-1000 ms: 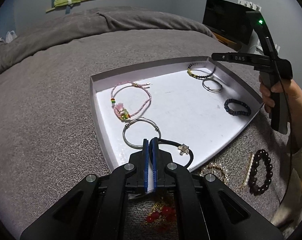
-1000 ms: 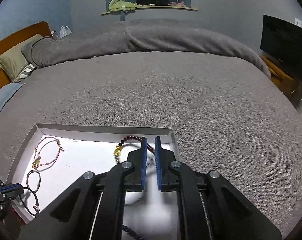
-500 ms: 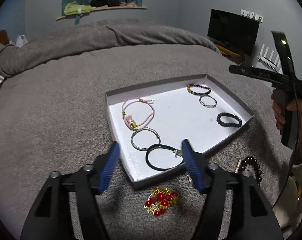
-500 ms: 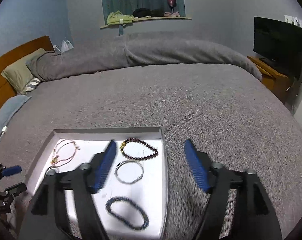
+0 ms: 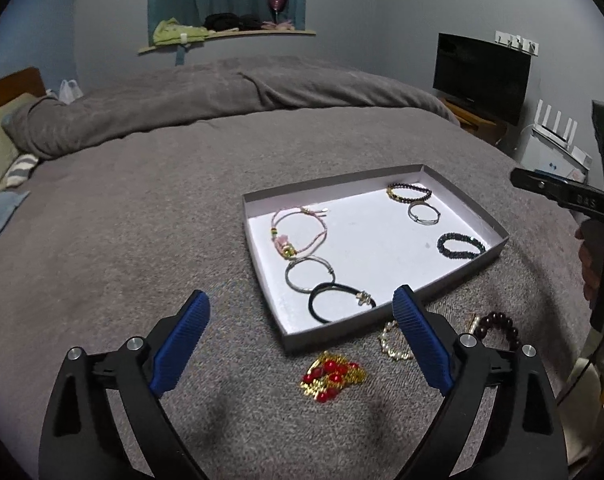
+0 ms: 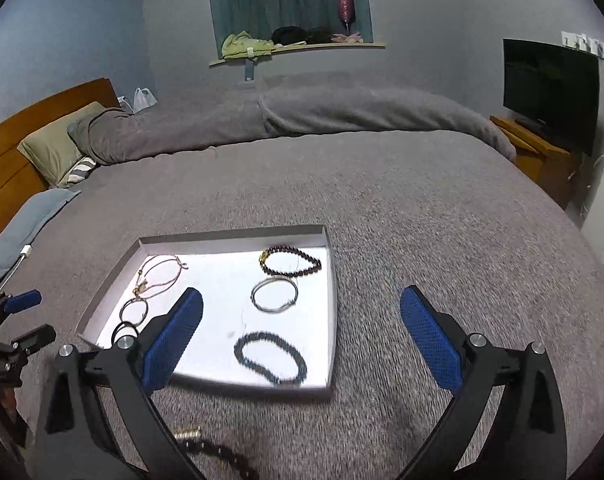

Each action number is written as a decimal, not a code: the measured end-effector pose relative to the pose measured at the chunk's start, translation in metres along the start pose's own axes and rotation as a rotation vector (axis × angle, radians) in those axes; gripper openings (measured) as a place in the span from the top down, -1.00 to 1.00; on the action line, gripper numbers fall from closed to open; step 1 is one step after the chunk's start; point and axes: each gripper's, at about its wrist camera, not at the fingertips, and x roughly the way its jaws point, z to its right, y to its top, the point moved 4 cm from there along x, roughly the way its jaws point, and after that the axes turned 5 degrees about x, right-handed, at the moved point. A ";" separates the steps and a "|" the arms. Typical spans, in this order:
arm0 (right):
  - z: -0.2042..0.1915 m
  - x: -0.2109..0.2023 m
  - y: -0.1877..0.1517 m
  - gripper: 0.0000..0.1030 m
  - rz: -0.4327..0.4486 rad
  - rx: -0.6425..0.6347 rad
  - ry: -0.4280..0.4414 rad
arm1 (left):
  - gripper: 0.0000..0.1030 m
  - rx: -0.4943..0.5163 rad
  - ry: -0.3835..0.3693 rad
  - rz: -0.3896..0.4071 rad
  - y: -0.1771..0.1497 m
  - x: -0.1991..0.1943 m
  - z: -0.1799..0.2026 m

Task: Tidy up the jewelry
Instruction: 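Open both grippers to drop the bracelets in the tray and withdraw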

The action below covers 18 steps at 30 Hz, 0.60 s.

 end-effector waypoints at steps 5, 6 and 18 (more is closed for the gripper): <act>0.006 -0.008 -0.015 -0.89 -0.025 0.013 -0.002 | -0.81 -0.001 0.000 -0.003 -0.011 -0.009 0.003; 0.007 -0.011 -0.020 -0.89 -0.031 0.012 -0.004 | -0.81 0.003 0.003 -0.006 -0.013 -0.010 0.004; 0.014 -0.029 -0.053 -0.89 -0.058 0.012 -0.015 | -0.81 0.008 -0.005 -0.051 -0.044 -0.015 0.016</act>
